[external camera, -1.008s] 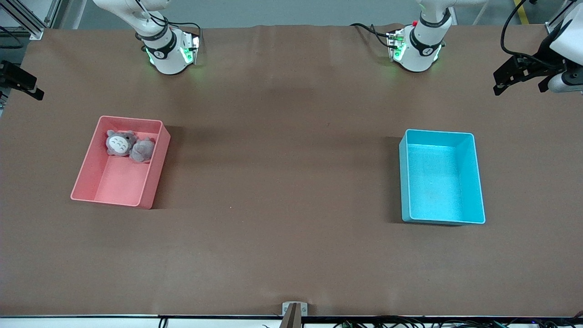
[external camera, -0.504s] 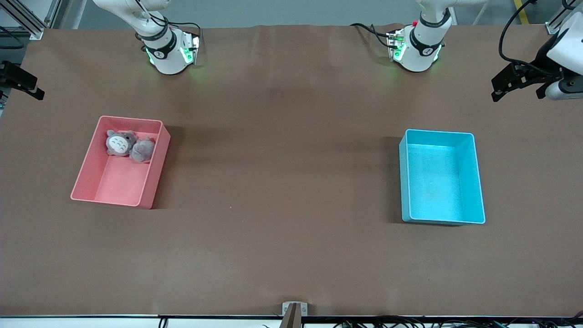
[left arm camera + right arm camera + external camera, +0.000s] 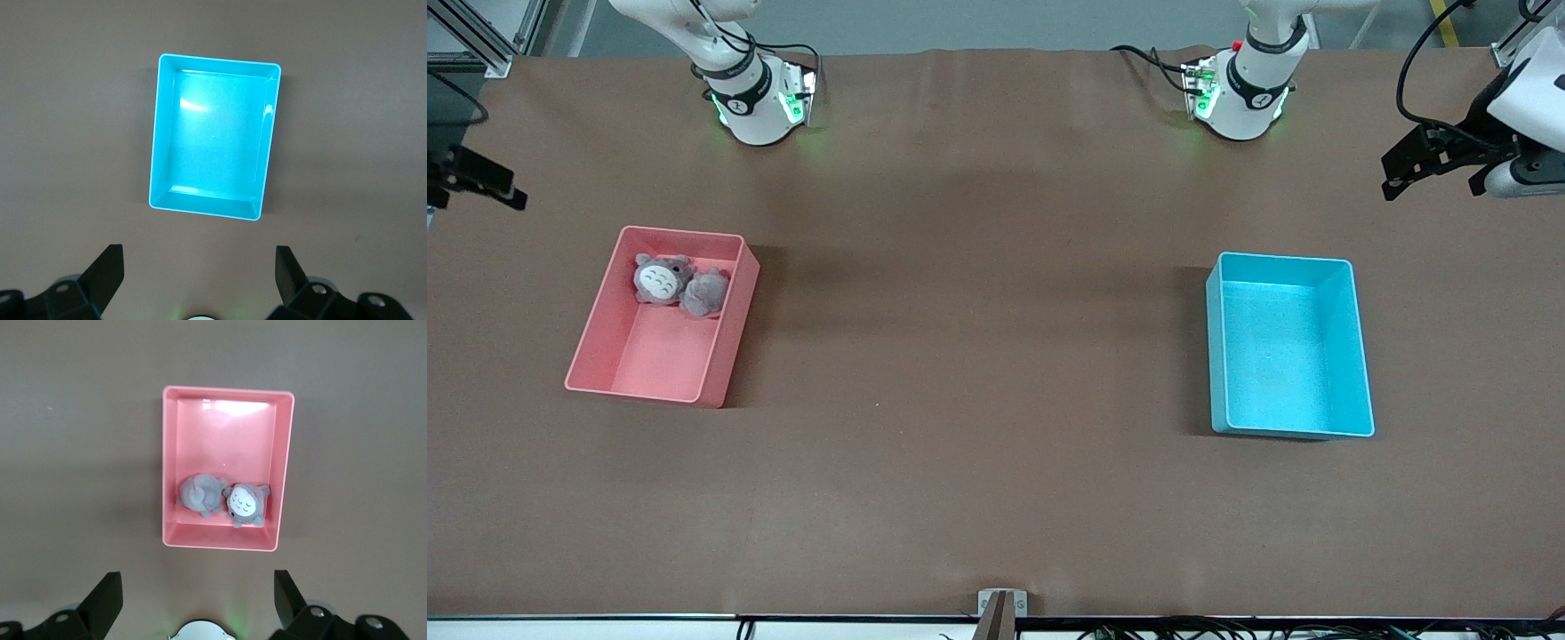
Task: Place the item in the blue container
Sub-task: 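Reach the right gripper down into the pink box toward the plush toys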
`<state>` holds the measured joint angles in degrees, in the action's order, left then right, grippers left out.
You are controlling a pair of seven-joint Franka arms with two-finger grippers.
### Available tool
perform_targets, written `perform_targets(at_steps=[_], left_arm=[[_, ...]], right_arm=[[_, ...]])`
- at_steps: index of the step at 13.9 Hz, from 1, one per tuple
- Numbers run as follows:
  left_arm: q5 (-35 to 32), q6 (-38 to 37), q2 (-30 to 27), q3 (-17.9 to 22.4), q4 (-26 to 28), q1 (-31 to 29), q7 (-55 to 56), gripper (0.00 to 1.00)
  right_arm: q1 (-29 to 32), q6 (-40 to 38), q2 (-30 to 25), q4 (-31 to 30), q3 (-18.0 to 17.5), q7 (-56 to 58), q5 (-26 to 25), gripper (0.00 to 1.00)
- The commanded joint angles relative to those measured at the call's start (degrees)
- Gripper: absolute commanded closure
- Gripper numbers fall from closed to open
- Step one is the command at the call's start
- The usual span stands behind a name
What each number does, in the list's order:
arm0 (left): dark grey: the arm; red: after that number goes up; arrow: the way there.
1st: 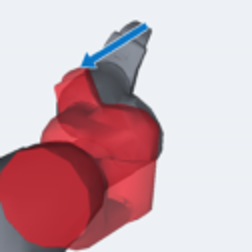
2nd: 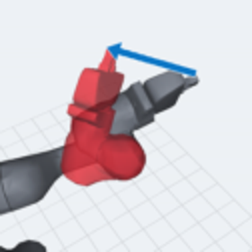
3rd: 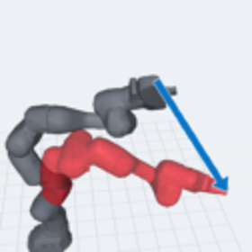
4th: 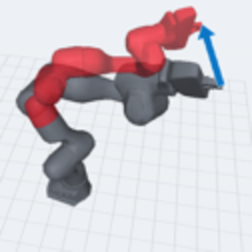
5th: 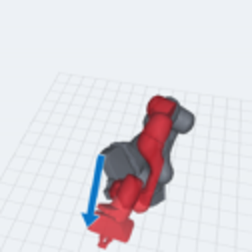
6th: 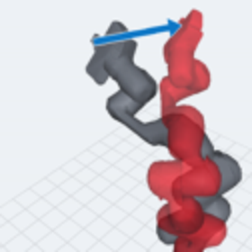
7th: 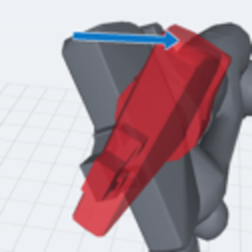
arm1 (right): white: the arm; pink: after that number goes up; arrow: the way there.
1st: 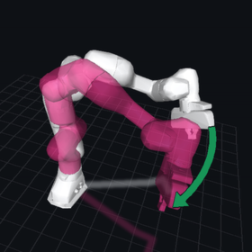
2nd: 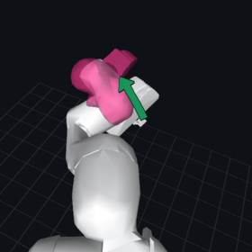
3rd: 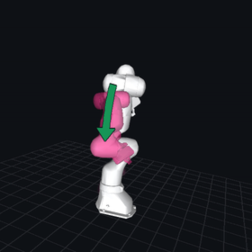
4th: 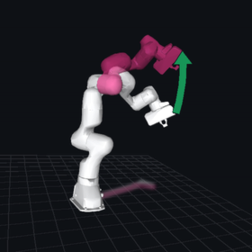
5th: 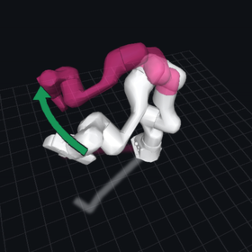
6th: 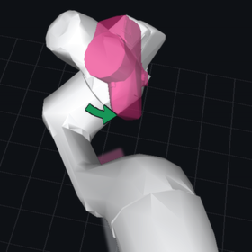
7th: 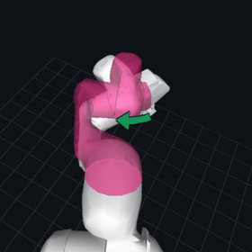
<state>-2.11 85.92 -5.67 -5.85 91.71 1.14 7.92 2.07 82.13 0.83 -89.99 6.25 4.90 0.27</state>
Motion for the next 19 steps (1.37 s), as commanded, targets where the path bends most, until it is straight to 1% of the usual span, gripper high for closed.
perform_targets(at_steps=[1, 2, 3, 7, 9, 11, 14, 17, 19], left_arm=[[0.6, 1.1, 0.9, -0.1, 0.3, -0.4, -0.8, 0.00], [0.6, 1.4, 1.6, -0.1, 0.4, -0.3, -0.8, 0.00], [0.6, 2.0, 2.0, -0.2, 0.5, -0.2, -0.8, 0.00], [0.5, 2.3, 3.0, -0.4, 0.7, -0.1, -0.9, 0.00], [0.5, 2.5, 2.9, -0.4, 1.0, -0.3, -0.9, 0.00], [0.5, 3.0, 2.9, -0.4, 1.4, -0.3, -0.9, 0.00], [0.5, 4.3, 2.9, -0.4, 2.7, -0.3, 0.2, 0.00], [0.3, 4.5, 2.9, -0.5, 3.0, -0.4, -0.4, 0.00], [0.3, 4.6, 2.9, -0.5, 3.5, -0.4, -0.5, 0.00]], right_arm=[[2.5, 1.0, 8.6, 1.7, -0.6, 1.0, -1.0, 0.00], [2.6, 1.8, 9.0, 0.7, -0.6, 0.7, -0.8, 0.00], [2.9, 3.5, 8.8, -2.6, -0.6, 0.1, -0.8, 0.00], [5.2, 22.0, 5.9, -21.8, -0.1, -0.1, -1.2, 0.00], [5.2, 28.9, 4.6, -28.6, -0.1, -1.3, -1.9, 0.00], [5.2, 33.8, 4.5, -32.9, -0.1, -2.6, -3.4, 0.00], [5.4, 42.4, 3.7, -40.5, 0.0, -2.5, -3.7, 0.00], [5.7, 48.0, 4.0, -45.3, 0.1, -2.5, -5.2, 0.00], [6.3, 50.1, 4.4, -46.7, 0.1, -2.6, -5.6, 0.00]])
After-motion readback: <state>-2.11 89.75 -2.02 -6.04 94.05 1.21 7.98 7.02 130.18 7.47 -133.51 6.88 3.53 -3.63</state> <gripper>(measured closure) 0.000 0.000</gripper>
